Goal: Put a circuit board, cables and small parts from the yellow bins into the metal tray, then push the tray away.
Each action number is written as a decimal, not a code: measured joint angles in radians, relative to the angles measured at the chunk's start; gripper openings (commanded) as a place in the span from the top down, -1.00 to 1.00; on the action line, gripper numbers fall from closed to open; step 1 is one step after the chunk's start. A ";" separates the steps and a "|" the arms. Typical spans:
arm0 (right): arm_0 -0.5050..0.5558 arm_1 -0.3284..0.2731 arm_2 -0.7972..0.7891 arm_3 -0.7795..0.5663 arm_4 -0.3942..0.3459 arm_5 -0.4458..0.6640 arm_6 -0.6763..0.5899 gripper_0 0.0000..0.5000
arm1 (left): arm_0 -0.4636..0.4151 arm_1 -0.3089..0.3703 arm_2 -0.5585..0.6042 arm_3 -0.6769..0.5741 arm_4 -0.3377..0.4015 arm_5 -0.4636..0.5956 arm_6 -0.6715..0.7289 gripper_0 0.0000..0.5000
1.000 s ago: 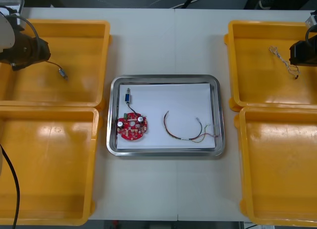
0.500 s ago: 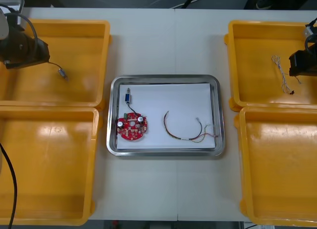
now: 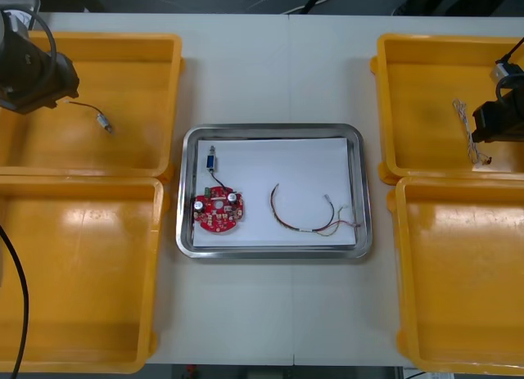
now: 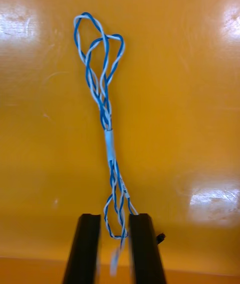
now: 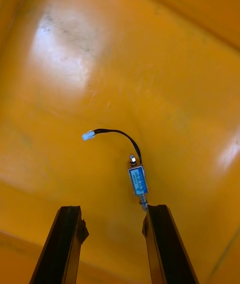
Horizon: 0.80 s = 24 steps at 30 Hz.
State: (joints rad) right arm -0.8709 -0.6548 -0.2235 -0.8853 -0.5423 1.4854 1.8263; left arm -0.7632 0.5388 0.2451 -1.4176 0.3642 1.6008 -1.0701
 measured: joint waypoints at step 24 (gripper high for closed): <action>0.001 0.013 0.042 -0.142 0.003 0.005 0.001 -1.00 | 0.000 -0.042 -0.094 0.006 -0.148 -0.082 0.301 -0.79</action>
State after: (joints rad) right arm -0.8696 -0.6418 -0.1816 -1.0275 -0.5392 1.4904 1.8269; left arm -0.7631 0.4967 0.1509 -1.4118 0.2161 1.5184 -0.7691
